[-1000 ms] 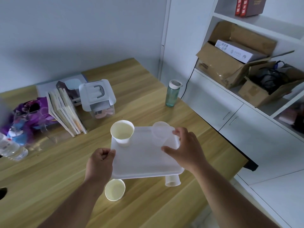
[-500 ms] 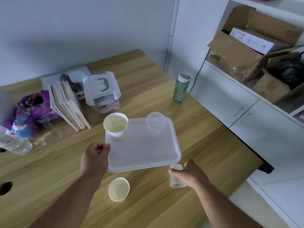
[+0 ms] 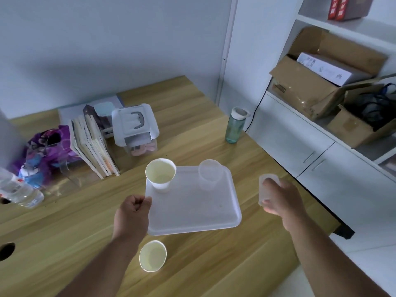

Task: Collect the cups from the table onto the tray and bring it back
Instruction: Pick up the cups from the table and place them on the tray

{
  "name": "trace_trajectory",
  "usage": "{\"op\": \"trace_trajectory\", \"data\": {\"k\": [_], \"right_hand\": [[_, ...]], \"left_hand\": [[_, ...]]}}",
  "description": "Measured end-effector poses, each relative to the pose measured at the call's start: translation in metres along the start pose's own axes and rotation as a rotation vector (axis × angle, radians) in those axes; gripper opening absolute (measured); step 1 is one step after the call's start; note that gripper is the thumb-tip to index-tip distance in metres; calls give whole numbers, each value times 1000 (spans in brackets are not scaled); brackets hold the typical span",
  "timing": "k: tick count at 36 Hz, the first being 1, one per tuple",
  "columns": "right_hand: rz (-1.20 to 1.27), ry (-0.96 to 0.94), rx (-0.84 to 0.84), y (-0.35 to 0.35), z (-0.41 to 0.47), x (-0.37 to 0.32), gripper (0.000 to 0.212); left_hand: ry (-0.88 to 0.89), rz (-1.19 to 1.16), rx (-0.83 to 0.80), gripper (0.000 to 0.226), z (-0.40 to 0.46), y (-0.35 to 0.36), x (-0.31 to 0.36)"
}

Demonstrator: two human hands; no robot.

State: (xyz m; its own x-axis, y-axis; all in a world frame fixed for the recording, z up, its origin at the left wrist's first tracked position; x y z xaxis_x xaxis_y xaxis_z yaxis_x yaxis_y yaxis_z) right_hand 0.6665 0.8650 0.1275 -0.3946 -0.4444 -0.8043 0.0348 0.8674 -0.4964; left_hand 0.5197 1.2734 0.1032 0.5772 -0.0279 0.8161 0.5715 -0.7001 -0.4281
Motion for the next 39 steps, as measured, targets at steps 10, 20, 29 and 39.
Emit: {"op": "trace_trajectory", "data": {"k": [10, 20, 29, 39], "right_hand": [[-68, -476, -129, -3, -70, -144, 45], [-295, -681, -352, 65, -125, -188, 62], [-611, -962, -496, 113, -157, -202, 82], [-621, -982, -542, 135, -158, -192, 107]], "left_hand": [[-10, -21, -55, 14, -24, 11, 1], [-14, -21, -91, 13, -44, 14, 1], [-12, -12, -73, 13, -48, 8, -4], [1, -5, -70, 12, -44, 2, -5]]}}
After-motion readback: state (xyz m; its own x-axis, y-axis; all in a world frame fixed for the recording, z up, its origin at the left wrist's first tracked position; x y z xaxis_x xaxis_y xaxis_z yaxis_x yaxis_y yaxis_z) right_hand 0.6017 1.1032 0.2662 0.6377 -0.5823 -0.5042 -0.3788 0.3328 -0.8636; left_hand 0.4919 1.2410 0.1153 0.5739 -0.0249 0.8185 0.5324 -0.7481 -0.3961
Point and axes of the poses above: each hand's wrist, its own z-axis towards the middle knuckle, its own y-axis out of the palm, x = y × z, the point moved 9 cm from there along z, towards the middle knuckle, and after that the axes turned 8 degrees about -y, right-handed, at the moved point
